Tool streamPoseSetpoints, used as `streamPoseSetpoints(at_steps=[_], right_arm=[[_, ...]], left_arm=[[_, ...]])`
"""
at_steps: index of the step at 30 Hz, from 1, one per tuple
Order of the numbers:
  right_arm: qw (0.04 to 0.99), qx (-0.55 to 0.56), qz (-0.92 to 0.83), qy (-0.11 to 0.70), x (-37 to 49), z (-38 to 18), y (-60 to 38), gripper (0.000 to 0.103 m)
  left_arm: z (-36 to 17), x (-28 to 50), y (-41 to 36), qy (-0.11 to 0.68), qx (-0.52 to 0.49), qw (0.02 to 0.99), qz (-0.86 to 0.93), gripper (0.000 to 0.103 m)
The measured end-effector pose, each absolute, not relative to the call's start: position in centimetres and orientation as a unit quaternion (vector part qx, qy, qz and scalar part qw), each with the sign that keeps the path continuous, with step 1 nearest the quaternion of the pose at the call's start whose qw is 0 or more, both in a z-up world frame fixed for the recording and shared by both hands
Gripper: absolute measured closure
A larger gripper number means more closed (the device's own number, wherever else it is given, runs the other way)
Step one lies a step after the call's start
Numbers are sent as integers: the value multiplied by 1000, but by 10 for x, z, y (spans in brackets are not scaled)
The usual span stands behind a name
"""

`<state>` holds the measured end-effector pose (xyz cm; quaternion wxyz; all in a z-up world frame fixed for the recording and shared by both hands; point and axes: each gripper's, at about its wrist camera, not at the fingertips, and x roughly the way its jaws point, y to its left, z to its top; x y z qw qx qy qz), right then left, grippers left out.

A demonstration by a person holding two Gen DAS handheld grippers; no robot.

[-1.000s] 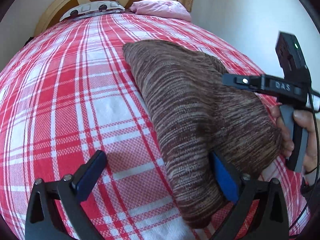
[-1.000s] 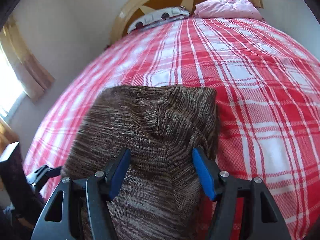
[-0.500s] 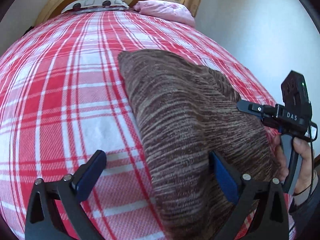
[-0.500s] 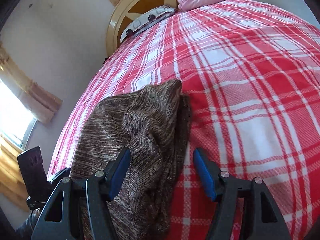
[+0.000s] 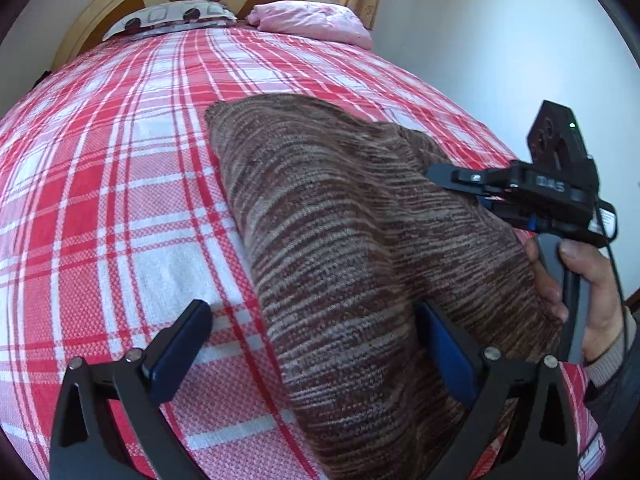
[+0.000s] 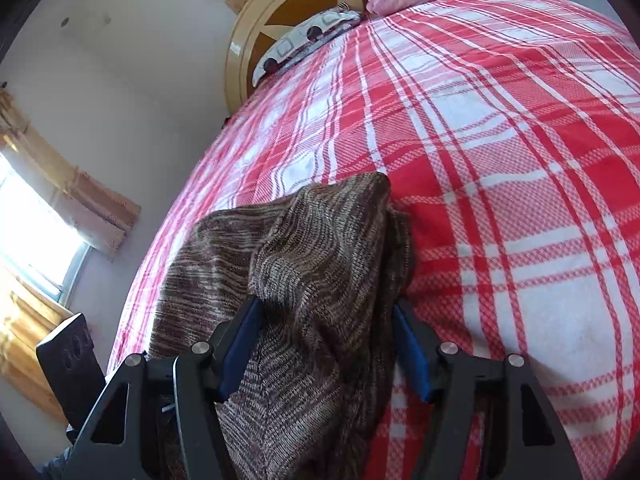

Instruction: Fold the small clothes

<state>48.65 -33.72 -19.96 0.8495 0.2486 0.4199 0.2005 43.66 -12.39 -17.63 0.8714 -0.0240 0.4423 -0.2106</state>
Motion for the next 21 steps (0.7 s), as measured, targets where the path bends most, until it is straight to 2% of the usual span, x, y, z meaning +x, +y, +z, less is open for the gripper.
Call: streamPoseSetpoints(at_steps=[2, 4, 8, 11, 12, 13, 21], right_arm=[[844, 263, 207, 419, 487, -204, -341, 62], [835, 279, 222, 419, 486, -207, -344, 70], [842, 261, 218, 418, 485, -205, -337, 70], [845, 255, 218, 416, 485, -204, -335, 71], [845, 254, 218, 416, 485, -204, -335, 71], [846, 251, 217, 416, 485, -204, -334, 72], [855, 228, 216, 413, 478, -197, -327, 79]], left_arm=[[-176, 435, -123, 442, -29, 869, -219, 1], [-176, 434, -125, 442, -27, 869, -222, 2], [-174, 431, -127, 439, -26, 868, -228, 8], [-174, 428, -129, 437, -22, 867, -238, 18], [-173, 427, -130, 435, -23, 867, -243, 25], [-173, 426, -130, 434, -24, 865, -250, 37], [-166, 415, -124, 420, -35, 872, -250, 68]])
